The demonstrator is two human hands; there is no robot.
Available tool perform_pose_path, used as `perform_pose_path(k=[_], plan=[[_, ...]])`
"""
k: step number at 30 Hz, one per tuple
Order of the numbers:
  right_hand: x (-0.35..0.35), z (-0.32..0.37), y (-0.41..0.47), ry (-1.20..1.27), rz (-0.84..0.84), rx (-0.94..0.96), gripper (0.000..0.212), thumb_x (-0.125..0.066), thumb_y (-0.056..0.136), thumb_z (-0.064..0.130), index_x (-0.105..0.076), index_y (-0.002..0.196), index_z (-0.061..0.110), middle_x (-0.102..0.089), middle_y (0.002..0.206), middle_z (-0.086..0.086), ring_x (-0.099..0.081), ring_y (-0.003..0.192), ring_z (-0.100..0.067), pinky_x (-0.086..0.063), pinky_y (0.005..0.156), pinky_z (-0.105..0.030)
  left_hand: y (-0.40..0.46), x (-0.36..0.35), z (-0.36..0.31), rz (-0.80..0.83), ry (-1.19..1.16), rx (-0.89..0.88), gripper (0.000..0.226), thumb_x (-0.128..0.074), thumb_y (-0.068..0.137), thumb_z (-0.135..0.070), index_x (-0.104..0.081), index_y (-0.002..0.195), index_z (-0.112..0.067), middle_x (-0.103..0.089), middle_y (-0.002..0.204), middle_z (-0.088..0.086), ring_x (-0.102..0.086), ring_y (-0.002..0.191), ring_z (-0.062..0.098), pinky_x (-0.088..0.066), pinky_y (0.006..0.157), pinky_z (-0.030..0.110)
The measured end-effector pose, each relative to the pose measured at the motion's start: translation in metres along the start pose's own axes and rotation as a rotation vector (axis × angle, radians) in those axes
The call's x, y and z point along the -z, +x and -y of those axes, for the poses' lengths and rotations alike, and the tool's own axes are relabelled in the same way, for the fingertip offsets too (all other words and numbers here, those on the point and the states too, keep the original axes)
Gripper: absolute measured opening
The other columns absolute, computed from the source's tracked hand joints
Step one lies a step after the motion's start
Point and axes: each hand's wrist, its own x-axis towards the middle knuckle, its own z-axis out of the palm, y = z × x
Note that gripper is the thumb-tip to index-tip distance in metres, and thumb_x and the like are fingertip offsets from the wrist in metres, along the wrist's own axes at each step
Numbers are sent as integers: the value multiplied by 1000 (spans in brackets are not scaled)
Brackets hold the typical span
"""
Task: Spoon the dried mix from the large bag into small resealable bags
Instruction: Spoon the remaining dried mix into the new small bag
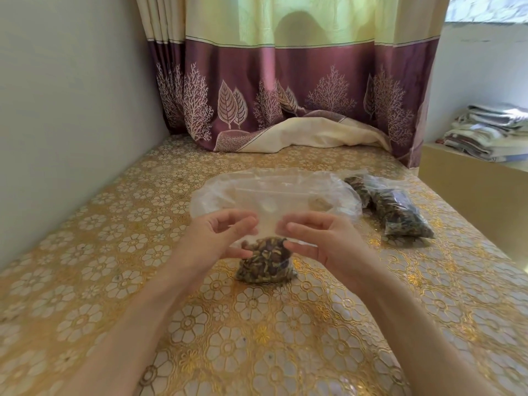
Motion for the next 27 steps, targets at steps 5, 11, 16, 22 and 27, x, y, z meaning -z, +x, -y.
perform_pose_path(k=[5, 11, 16, 22, 27], plan=[[-3, -2, 2, 89, 5, -16, 15, -64, 78, 0, -70, 90, -5, -72, 92, -17, -71, 84, -19, -56, 68, -18, -1, -6, -3, 162, -222, 75, 43, -68, 72, -22, -64, 110, -3, -69, 110, 10, -66, 103, 19, -57, 67, 25], [-4, -1, 3, 188, -37, 5, 26, -68, 66, 3, -68, 90, -7, -71, 94, -22, -71, 80, -21, -57, 67, -19, -1, -7, -6, 182, -295, 22, 24, -60, 78, -13, -72, 97, -4, -70, 104, 15, -68, 98, 23, -56, 66, 20], [-7, 2, 1, 255, -22, 49, 24, -67, 64, 2, -69, 87, -6, -72, 89, -21, -72, 82, -25, -57, 67, -18, -2, -8, -9, 136, -380, 34, 22, -58, 78, -10, -72, 94, -2, -71, 97, 19, -70, 88, 27, -56, 63, 19], [-7, 7, -2, 248, -20, 18, 14, -69, 68, 12, -75, 80, 7, -73, 88, -17, -73, 77, -27, -58, 62, -22, -5, -13, -12, 89, -287, 8, 27, -53, 84, -30, -71, 95, -14, -72, 95, 18, -71, 85, 28, -56, 60, 22], [-7, 11, -6, 249, -29, 11, 20, -70, 68, 23, -77, 82, 10, -74, 87, -16, -73, 74, -26, -59, 61, -24, -7, -16, -13, 76, -315, -28, 26, -54, 85, -32, -72, 97, -18, -71, 95, 18, -70, 85, 31, -57, 60, 24]])
